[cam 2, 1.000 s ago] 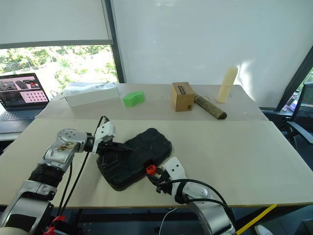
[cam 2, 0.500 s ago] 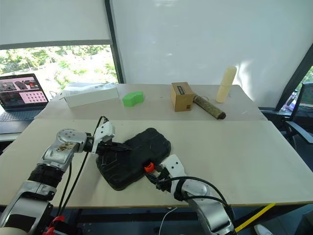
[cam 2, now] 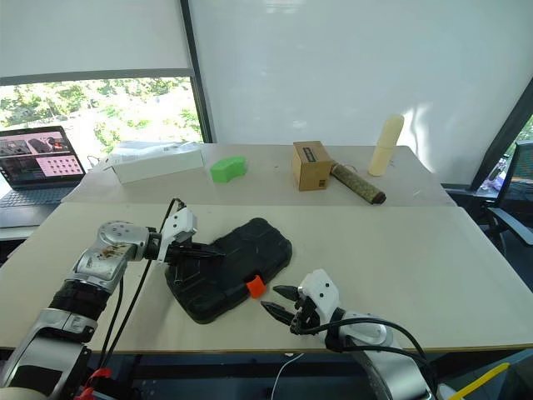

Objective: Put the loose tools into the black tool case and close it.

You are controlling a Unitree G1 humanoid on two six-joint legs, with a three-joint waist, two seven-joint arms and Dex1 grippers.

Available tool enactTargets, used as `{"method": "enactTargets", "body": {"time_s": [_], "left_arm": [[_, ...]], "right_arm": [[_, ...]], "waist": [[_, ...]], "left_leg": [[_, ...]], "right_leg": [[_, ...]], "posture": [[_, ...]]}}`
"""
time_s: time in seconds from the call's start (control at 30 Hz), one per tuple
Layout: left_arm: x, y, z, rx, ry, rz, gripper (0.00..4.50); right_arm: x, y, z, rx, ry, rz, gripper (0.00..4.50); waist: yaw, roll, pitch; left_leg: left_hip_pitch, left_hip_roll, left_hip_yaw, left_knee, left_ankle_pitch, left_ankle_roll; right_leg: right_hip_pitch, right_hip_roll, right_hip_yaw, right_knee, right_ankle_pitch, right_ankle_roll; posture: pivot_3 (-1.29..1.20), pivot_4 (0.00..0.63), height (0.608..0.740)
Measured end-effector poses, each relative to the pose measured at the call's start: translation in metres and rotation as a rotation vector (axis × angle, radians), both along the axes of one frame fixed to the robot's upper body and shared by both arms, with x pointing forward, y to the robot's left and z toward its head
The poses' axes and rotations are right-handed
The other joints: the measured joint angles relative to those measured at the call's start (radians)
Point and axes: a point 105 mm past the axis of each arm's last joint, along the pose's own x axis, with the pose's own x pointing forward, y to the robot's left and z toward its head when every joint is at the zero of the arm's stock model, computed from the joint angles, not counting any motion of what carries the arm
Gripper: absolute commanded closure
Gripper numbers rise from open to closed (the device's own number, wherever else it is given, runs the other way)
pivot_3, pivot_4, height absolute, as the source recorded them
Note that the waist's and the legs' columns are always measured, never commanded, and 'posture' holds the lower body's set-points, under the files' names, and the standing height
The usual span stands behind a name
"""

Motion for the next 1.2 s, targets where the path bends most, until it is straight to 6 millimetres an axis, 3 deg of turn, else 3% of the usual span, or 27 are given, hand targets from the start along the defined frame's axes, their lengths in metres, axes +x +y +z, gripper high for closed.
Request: {"method": "enactTargets", "body": {"time_s": [0.07,0.27,1.2], "left_arm": [[0.000,0.000,0.000,-0.001,0.000,-0.002,4.50],[0.000,-0.003,0.000,-0.006,0.000,-0.008,4.50],[0.003,-0.001,-0.002,-0.009,0.000,0.027,4.50]], "right_arm": [[0.004,0.003,-0.002,-0.002,-0.001,-0.009,4.45],[0.009,0.021,0.009,0.024,-0.054,0.029,4.45],[0.032,0.028,-0.013,-0.069,-0.037,0.021,4.45]], "waist": [[0.001,0.000,0.000],[0.006,0.000,0.000],[0.004,0.000,0.000]], "left_leg": [[0.000,0.000,0.000,0.000,0.000,0.000],[0.000,0.000,0.000,0.000,0.000,0.000],[0.003,0.001,0.000,0.000,0.002,-0.003]], "right_leg": [[0.000,0.000,0.000,0.000,0.000,0.000],[0.000,0.000,0.000,0.000,0.002,-0.003],[0.001,0.000,0.000,0.002,0.001,-0.002]], "posture": [[0.00,0.150,0.740],[0.00,0.150,0.740],[0.00,0.150,0.740]]}}
